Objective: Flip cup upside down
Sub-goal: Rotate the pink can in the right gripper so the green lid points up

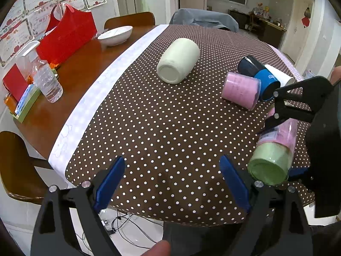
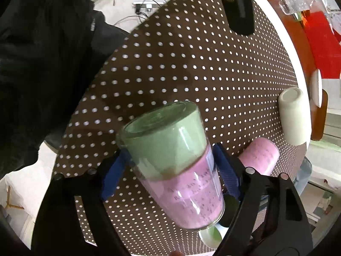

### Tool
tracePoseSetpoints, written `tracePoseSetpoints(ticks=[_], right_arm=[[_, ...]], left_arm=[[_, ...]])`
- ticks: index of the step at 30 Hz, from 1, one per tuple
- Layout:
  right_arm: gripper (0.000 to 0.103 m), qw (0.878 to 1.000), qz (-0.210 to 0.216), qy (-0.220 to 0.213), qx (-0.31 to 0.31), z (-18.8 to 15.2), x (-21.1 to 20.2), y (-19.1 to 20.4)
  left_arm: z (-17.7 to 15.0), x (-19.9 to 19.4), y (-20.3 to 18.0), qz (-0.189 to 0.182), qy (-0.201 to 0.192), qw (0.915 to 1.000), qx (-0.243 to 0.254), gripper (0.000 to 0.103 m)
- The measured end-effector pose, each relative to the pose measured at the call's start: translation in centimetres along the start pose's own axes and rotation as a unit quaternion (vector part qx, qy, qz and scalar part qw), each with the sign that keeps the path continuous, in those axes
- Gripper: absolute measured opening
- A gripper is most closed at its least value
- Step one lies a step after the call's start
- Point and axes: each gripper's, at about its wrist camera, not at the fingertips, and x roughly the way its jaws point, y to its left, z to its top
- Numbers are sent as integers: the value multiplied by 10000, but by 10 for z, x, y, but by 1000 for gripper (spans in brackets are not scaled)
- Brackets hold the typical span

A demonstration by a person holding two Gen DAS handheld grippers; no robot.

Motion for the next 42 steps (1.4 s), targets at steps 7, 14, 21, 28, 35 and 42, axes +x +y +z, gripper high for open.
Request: tracePoseSetpoints(ticks=[7,14,21,28,35,42], right_arm=[[75,9906,61,-356,1320,-15,-9,-27],[74,9548,42,-966,2811,-47,-33,-52],[72,8718,-23,-1988,4477,-94,-65,-69],[71,7673,-177,-2989,5671,-134,-92,-61],[71,6807,-562,-3362,6484,-152,-105,-42],[71,6438,-858,-3093,6946,-141,-91,-22]], left_arm=[[-1,1,-2,-121,-3,9999,116,89],[6,-7,-18,-267,-186,9985,447,89],[16,-17,-33,-378,-411,9962,666,89],[26,-28,-45,-488,-637,9934,816,89],[30,-37,-49,-564,-789,9918,837,89],[23,-40,-50,-619,-818,9913,827,89]])
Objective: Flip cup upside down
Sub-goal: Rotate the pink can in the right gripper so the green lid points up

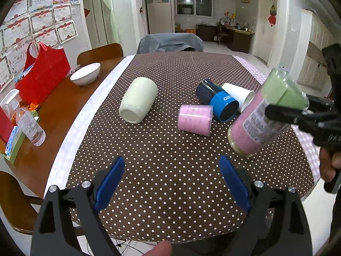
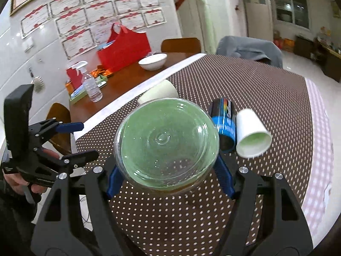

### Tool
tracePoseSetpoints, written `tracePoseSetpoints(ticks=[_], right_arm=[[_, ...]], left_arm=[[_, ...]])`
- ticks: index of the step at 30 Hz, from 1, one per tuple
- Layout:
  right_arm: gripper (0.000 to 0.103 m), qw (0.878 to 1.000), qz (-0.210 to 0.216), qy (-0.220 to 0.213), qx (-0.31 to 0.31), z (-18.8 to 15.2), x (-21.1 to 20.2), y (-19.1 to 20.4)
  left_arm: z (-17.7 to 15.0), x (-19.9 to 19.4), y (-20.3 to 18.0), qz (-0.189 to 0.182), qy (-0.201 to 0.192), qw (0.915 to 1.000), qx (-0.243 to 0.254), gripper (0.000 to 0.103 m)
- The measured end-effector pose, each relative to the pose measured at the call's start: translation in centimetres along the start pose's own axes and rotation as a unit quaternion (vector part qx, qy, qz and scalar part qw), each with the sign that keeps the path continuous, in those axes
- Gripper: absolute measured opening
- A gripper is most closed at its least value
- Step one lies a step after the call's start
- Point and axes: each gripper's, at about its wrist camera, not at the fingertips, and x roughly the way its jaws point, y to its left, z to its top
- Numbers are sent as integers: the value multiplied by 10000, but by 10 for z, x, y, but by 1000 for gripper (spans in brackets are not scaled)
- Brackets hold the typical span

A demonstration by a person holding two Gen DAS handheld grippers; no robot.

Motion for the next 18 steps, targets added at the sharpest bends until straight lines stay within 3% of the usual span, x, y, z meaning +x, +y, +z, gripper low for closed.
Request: tracePoseSetpoints(ticks=[10,18], right_arm=[[71,9978,-591,222,-210,-15,32,19],[72,9976,-578,353,-108,-16,46,20]], left_arm=[[-15,-11,-2,-29,-43,9999,-88,89],[-20,-18,0,0,-87,9998,-158,89]])
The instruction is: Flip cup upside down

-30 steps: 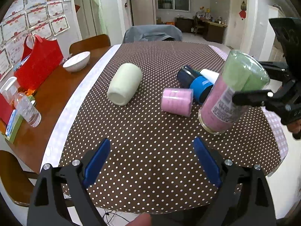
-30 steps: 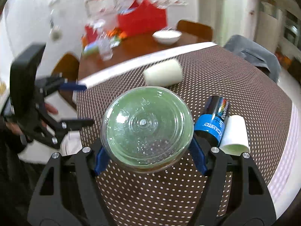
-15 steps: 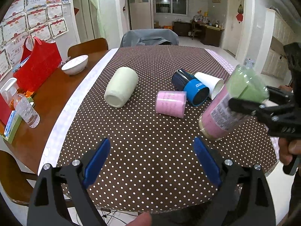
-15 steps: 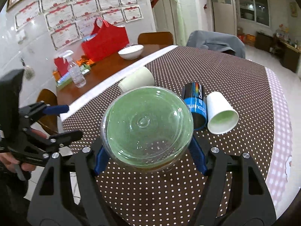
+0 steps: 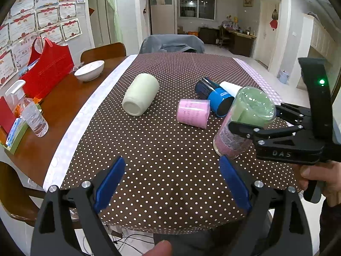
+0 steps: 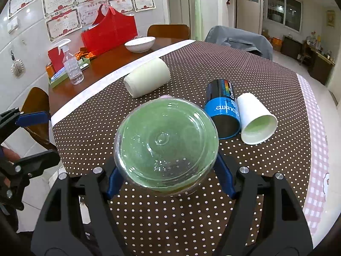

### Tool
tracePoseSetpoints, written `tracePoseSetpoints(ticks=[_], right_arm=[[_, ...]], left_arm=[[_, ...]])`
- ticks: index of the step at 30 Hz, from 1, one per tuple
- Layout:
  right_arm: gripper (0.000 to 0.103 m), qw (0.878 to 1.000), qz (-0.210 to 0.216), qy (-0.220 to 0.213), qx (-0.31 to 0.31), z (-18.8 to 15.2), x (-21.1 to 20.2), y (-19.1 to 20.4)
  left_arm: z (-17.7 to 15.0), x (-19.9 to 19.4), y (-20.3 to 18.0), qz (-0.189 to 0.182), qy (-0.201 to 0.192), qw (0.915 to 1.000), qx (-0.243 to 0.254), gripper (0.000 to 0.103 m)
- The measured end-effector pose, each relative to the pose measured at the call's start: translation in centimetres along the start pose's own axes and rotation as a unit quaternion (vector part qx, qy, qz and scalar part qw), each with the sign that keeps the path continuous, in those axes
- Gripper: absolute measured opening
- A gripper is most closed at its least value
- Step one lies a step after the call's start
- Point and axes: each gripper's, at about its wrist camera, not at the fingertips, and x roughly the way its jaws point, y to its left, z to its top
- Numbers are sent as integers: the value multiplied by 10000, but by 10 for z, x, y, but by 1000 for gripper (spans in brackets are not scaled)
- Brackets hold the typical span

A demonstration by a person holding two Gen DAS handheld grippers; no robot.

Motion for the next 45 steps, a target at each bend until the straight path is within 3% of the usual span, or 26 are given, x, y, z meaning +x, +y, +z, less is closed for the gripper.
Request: tracePoseSetpoints(ticks=[2,5,7,32,45], right_arm=[[75,10000,-20,2,75,0,2,-1],[92,9994,21,-167,300,-3,-3,-6],[96,9990,56,-238,375,-3,-7,-8],[97,9866,-451,-956,1247,-6,-97,-7],[97,9702,-1046,-1781,1264,-11,-181,25]], left_arm=[[-1,-1,-1,10,-9,10000,0,89],[-1,-4,-3,27,-30,10000,-3,89],[-1,-6,-4,32,-52,10000,1,89],[10,-56,-38,225,-735,9970,121,89],[16,-112,-52,637,-1472,9870,121,89]])
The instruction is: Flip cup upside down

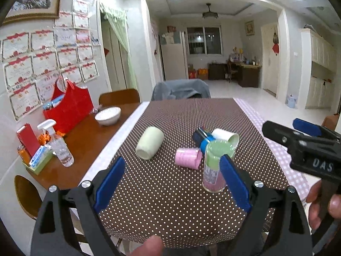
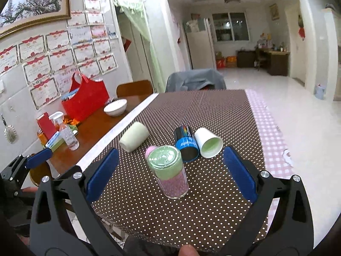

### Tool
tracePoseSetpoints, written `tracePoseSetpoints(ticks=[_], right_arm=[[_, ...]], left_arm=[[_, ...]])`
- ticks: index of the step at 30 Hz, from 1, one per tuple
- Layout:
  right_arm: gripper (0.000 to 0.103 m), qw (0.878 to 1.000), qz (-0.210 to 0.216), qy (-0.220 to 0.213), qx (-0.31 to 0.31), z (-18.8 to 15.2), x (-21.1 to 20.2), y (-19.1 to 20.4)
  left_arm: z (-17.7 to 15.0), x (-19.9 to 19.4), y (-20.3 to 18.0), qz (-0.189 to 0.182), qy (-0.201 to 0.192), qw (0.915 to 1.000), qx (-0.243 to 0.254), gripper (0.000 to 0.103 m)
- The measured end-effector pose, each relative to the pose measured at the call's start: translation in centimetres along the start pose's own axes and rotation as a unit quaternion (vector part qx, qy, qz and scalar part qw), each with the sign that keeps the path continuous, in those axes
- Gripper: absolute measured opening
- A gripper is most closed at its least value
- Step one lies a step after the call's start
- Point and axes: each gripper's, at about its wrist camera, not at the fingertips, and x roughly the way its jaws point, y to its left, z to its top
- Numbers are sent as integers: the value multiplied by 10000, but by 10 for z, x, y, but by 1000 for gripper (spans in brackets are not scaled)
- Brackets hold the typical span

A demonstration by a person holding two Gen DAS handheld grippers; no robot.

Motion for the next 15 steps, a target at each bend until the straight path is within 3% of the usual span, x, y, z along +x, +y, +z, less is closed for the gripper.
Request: tracePoseSetpoints(ticks=[15], right_arm=[[97,9980,-457,-437,-34,-10,-42,5]], left_arm=[[5,-36,0,192,-433,9987,-189,89]])
